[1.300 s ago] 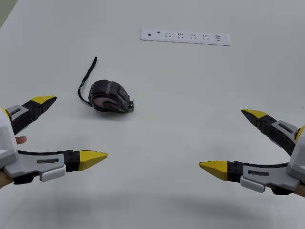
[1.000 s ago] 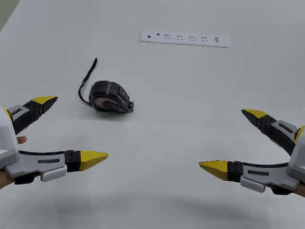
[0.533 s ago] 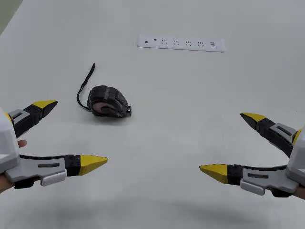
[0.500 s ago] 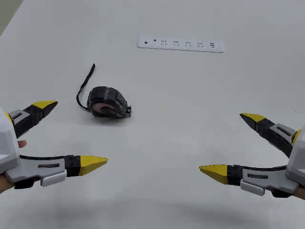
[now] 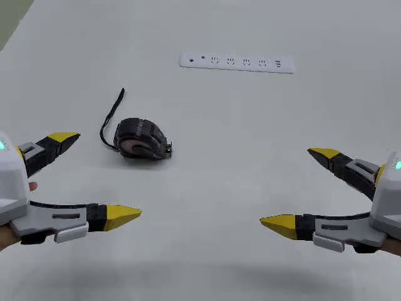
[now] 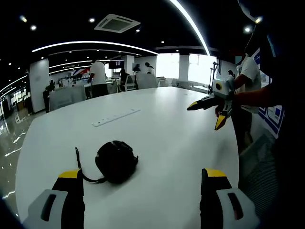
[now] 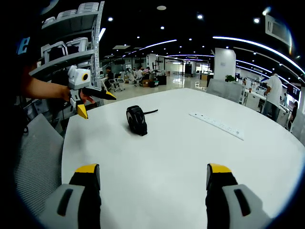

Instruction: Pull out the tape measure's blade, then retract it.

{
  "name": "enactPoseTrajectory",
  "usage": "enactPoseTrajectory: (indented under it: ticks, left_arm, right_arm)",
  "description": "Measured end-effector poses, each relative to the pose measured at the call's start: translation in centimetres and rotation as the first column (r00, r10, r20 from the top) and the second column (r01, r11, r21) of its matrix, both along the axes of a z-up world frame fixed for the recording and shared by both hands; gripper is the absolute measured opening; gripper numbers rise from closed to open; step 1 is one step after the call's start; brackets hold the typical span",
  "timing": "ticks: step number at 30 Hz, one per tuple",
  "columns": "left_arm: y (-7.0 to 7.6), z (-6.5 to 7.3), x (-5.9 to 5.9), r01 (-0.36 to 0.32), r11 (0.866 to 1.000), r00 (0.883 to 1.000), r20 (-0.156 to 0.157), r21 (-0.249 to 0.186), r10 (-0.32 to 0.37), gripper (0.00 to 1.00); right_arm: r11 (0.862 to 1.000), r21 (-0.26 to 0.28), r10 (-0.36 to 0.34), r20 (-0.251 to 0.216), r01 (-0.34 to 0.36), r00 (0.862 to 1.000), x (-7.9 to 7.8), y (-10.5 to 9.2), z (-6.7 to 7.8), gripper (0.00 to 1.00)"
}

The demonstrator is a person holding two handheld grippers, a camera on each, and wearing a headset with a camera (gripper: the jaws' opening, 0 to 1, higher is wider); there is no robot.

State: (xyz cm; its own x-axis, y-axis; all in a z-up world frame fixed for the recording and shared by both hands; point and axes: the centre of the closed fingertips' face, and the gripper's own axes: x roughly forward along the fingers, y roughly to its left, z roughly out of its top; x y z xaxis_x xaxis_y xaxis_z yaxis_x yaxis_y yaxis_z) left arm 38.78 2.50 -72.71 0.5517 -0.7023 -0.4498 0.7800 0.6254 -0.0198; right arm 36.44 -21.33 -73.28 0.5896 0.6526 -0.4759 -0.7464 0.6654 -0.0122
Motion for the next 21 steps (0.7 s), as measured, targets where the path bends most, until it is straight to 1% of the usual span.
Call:
enactPoseTrajectory:
  ticks: [1, 6, 10, 13, 16, 18, 21]
  left_arm:
    - [0.0, -0.1, 0.1, 0.005, 1.0, 1.0, 0.001, 0.007, -0.005, 1.0]
    - [-0.3, -0.5, 0.6, 0.026, 1.0, 1.0, -0.008, 0.016, -0.026, 1.0]
    - [-0.4, -0.8, 1.0, 0.045, 0.999, 0.999, -0.013, 0.027, -0.045, 0.99]
    - [-0.4, -1.2, 1.4, 0.061, 0.997, 0.998, -0.018, 0.044, -0.06, 0.98]
    - [-0.9, -1.6, 1.6, 0.091, 0.994, 0.996, -0.021, 0.065, -0.089, 0.98]
    - [-1.1, -1.8, 1.8, 0.101, 0.992, 0.995, -0.025, 0.069, -0.1, 0.98]
    - [-1.4, -2.0, 2.4, 0.113, 0.991, 0.993, -0.027, 0.066, -0.112, 0.98]
  right_arm:
    - [1.0, -0.002, 0.005, 0.0, -0.005, 1.0, 0.2, 0.1, 0.0, 0.94]
    - [0.999, -0.022, 0.04, 0.005, -0.04, 0.999, 0.7, 0.6, -0.4, 0.92]
    - [0.998, -0.022, 0.057, 0.012, -0.057, 0.998, 1.3, 1.1, -0.4, 0.9]
    - [0.997, -0.025, 0.071, 0.016, -0.071, 0.997, 1.8, 1.5, -0.5, 0.89]
    - [0.996, -0.027, 0.087, 0.021, -0.086, 0.996, 2.3, 2.1, -0.6, 0.88]
    - [0.995, -0.031, 0.095, 0.023, -0.095, 0.995, 2.6, 2.3, -0.6, 0.88]
    - [0.994, -0.031, 0.11, 0.028, -0.109, 0.994, 3.3, 2.9, -0.6, 0.87]
